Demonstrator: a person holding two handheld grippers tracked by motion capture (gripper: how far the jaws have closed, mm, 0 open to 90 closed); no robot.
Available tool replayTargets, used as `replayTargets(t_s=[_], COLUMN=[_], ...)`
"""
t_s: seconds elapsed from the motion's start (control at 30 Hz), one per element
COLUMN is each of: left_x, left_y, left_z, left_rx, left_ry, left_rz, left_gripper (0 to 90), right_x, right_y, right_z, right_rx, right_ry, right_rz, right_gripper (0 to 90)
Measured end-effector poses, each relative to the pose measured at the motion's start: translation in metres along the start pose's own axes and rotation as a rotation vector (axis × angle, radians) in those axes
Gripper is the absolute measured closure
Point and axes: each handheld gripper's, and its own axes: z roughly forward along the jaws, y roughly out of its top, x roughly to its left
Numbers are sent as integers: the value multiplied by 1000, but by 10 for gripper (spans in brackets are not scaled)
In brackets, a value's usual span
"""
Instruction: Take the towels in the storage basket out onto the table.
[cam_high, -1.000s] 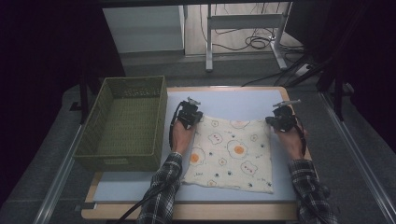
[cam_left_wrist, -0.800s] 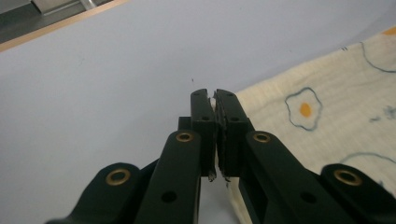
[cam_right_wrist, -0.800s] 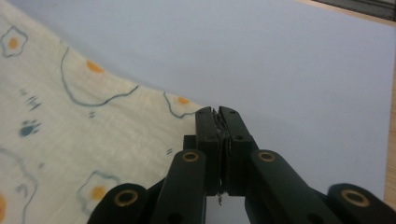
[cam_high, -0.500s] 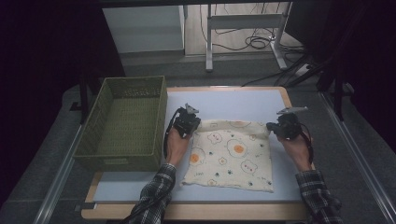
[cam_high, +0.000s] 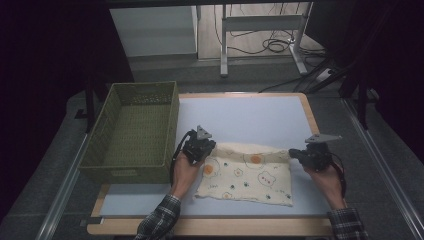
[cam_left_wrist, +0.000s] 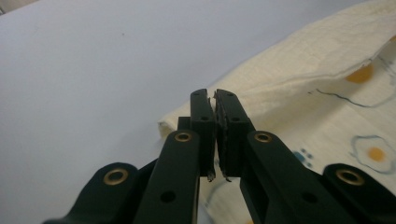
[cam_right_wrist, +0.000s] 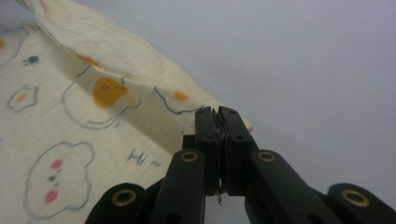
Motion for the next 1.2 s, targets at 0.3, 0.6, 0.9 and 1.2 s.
replayTargets(t_s=[0.3,0.6,0.9,1.2], left_x=[-20,-28,-34,-44], left_y=[-28,-51,-74,-97], left_z=[-22,-43,-64,-75], left_rx=[-37,-59,-82,-72], left_ry=[-64,-88,-115,-157], left_rz=[-12,-17,-32,-48], left_gripper=[868,868,867,862], right_x=[20,42,62,73], right_y=[-25,-44,-61,-77], right_z=[-28,-45,-52,-57], right_rx=[-26,-29,-11,-2], right_ry=[43,95,130,150], right_rz=[-20,-47,-75,-89], right_gripper=[875,873,873,865])
